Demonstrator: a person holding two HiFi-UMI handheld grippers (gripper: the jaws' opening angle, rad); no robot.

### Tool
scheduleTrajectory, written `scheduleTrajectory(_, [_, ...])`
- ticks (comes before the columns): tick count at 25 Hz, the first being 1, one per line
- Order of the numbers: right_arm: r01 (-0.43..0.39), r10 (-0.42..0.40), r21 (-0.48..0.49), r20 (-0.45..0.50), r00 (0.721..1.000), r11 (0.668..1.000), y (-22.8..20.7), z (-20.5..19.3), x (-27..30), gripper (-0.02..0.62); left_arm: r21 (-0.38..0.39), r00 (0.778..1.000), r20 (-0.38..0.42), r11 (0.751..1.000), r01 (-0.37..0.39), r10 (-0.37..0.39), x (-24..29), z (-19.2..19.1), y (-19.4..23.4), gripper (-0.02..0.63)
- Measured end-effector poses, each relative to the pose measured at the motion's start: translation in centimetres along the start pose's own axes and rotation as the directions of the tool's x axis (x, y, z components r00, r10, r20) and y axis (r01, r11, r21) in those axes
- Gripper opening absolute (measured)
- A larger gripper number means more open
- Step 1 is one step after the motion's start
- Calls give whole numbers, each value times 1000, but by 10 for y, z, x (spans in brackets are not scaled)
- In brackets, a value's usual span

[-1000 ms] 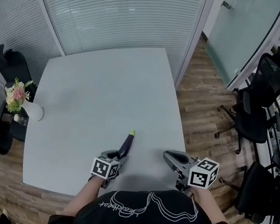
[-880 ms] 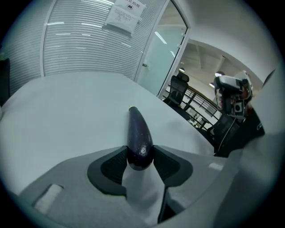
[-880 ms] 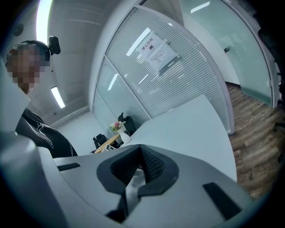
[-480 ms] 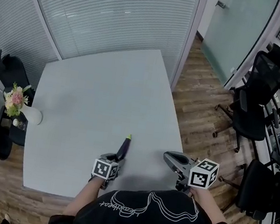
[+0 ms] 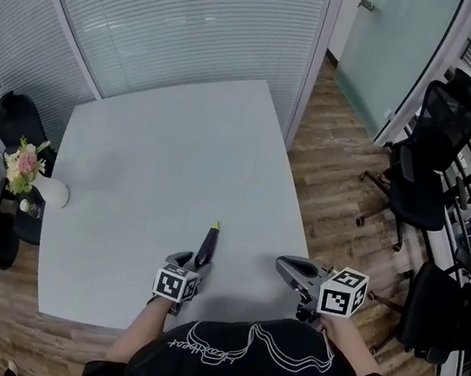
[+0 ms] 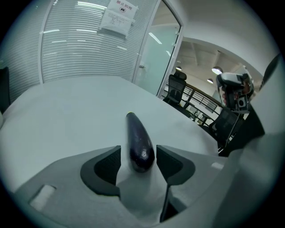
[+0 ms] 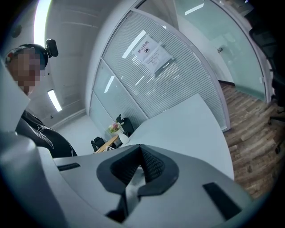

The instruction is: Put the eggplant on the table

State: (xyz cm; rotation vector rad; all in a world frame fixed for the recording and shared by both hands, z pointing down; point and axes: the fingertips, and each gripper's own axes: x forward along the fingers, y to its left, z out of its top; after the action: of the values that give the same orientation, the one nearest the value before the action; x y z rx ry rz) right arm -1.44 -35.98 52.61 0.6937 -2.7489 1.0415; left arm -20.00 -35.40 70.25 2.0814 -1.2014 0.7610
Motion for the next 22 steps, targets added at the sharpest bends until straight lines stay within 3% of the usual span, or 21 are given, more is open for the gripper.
scheduleTrajectory(7, [-22, 22, 3, -4, 1000, 1000, 13, -16, -2, 8, -33, 990, 136, 999, -31, 36, -39, 27, 0, 247])
scheduleTrajectory(10, [-53, 53, -12, -10, 999, 998, 28, -20, 1, 7, -50, 977, 213, 999, 18, -7, -74, 46, -15, 247])
scheduleTrajectory(16, [-114, 114, -73, 3, 993, 991, 69, -26, 2, 7, 61, 905, 393, 987, 151, -163, -169, 94, -78, 245])
scheduleTrajectory(22, [-160, 165, -134, 28, 986, 978, 107, -25, 2, 6, 143, 848, 451, 961, 239, -278, -223, 99, -124, 228])
